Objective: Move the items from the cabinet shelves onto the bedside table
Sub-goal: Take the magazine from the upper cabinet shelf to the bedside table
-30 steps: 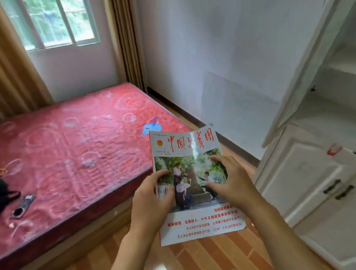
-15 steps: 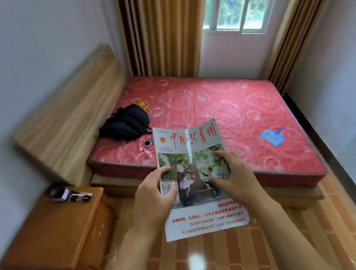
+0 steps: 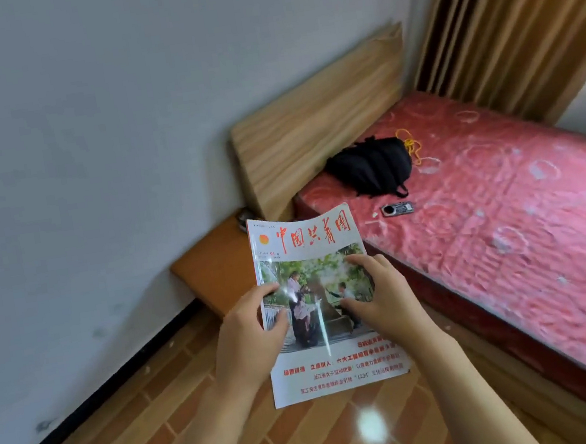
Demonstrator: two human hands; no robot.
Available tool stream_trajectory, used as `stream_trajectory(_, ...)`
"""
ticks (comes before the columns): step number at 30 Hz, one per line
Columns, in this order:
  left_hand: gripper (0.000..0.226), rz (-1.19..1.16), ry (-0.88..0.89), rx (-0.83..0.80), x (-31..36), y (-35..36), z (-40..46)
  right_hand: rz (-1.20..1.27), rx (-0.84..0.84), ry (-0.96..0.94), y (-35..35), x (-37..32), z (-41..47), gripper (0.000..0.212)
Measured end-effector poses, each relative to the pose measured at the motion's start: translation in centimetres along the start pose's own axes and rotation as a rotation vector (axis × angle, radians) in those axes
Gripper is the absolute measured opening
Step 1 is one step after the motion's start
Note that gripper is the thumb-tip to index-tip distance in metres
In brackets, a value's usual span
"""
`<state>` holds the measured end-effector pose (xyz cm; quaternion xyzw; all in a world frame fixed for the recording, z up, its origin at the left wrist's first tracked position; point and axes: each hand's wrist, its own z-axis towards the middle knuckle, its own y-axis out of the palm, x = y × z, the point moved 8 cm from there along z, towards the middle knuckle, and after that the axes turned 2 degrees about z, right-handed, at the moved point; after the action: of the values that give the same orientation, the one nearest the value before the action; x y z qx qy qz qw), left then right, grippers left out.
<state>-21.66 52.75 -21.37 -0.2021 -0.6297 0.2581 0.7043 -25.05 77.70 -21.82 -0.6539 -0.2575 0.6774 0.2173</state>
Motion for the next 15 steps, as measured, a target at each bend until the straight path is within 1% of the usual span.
stream_trajectory(3, 0.04, -0.024, -0.126, 0.08, -3.2, -3.2, -1.9, -0.003, -0.11, -0.066, 4.5, -2.4, 1.4, 0.073)
stream_trajectory(7, 0.036, -0.005, -0.22, 0.177, -6.6, -7.0, -3.0, -0.024, -0.216, -0.134, 9.4, -5.6, 2.7, 0.075)
stream_trajectory(11, 0.034, -0.016, -0.225, 0.193, -8.7, -9.4, -1.6, -0.045, -0.26, -0.159, 12.2, -7.7, 4.6, 0.074)
stream_trajectory(15, 0.032, -0.065, -0.189, 0.177, -10.4, -11.2, 2.0, -0.062, -0.223, -0.176, 13.3, -9.9, 7.7, 0.076)
